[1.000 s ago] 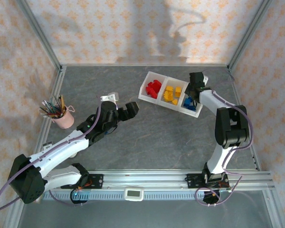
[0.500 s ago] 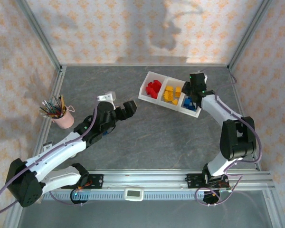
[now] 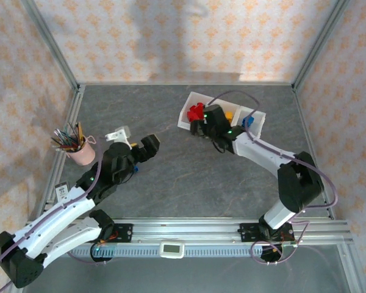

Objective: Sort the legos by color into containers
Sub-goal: Pick up the lego from the middle-left of the table.

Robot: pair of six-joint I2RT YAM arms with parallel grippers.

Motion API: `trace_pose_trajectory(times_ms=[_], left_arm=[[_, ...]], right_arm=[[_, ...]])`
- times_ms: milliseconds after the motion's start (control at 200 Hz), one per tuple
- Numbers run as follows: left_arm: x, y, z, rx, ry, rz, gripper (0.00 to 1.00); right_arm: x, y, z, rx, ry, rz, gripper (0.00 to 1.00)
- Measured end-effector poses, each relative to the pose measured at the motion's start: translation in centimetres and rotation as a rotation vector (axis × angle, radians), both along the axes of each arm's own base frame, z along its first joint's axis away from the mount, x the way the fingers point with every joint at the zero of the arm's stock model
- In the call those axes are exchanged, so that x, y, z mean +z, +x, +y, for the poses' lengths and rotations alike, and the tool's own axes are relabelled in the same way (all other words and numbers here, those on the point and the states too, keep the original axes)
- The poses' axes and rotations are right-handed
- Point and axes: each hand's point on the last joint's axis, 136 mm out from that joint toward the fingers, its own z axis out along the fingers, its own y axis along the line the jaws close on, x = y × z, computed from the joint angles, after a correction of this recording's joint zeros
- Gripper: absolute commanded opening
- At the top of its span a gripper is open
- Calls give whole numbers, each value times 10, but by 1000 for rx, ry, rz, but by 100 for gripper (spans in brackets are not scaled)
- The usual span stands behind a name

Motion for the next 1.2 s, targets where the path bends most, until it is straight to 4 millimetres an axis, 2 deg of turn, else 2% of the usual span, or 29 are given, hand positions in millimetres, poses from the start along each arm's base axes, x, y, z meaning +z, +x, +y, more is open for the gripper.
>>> trace_pose_trajectory(times_ms=[195, 305, 440, 656, 816, 1071, 1201], left_arm=[[-6, -12, 17, 52, 4, 17, 99], [-6, -18, 27, 83, 5, 22, 99], [-4, -26, 39, 120, 1, 17, 99], [-4, -35, 55, 175, -1, 11, 99], [-6, -37, 62, 205, 5, 12, 99], [-8, -37, 65, 222, 7, 17, 99], [-11, -35, 64, 222, 18, 29, 99]], right_arm=[[-44, -16, 67, 166, -37, 61, 70], [-61, -21, 103, 241, -44, 83, 71], [-68, -19, 143, 323, -29, 81, 73], [-73, -4, 192, 405, -31, 41, 75], [-88, 8, 208, 416, -61, 37, 73], [-117, 21, 212, 413, -135, 50, 66], [-124, 26, 214, 412, -164, 48, 60]])
